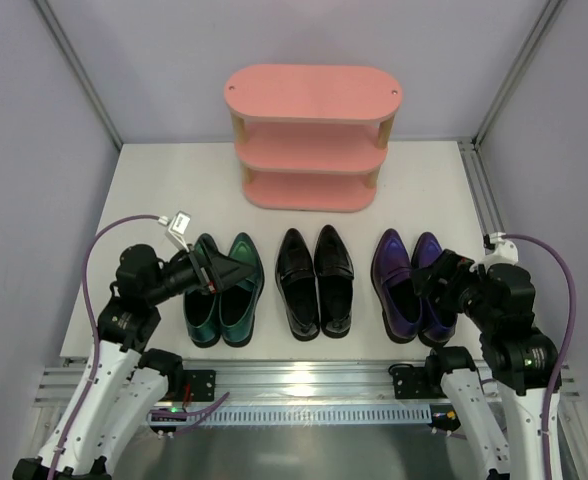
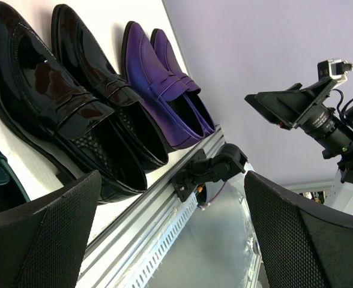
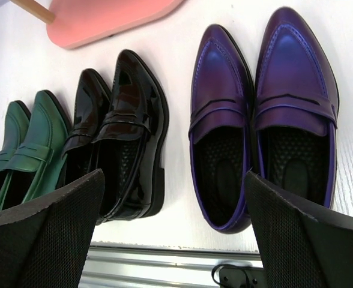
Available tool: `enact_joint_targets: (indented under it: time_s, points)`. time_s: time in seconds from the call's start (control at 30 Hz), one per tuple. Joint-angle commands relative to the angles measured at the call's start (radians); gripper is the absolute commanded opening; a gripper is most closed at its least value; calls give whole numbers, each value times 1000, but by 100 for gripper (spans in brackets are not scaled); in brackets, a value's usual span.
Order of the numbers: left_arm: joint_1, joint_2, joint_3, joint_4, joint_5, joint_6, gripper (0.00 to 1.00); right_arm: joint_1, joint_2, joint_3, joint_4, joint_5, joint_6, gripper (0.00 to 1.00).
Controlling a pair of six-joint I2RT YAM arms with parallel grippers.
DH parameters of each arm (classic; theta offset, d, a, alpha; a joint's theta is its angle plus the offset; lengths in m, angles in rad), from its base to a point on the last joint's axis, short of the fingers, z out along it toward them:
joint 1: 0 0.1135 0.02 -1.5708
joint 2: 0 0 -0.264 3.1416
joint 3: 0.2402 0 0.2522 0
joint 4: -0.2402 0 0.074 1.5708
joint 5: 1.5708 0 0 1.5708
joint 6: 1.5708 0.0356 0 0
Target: Place and organize the shoes onto the shoe shelf
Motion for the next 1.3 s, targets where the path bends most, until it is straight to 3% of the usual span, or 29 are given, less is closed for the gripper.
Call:
enact_joint_targets:
  time_s: [0.0, 0.33, 0.7, 0.87, 1.27]
  points:
    - [0, -17, -14, 21, 7, 9, 100, 1, 45, 2, -28, 6, -3, 97]
    - [0, -51, -66, 37, 15, -6, 100, 1, 112, 25, -202, 224, 85, 97]
    - [1, -48, -89, 44, 8, -8, 100, 1, 143, -45, -231, 193, 157, 97]
    - [1, -43, -95, 42, 11, -11, 100, 1, 120, -149, -206, 210, 223, 97]
    - [1, -63, -160, 68, -28, -86, 100, 1, 163, -203, -144, 241, 298, 97]
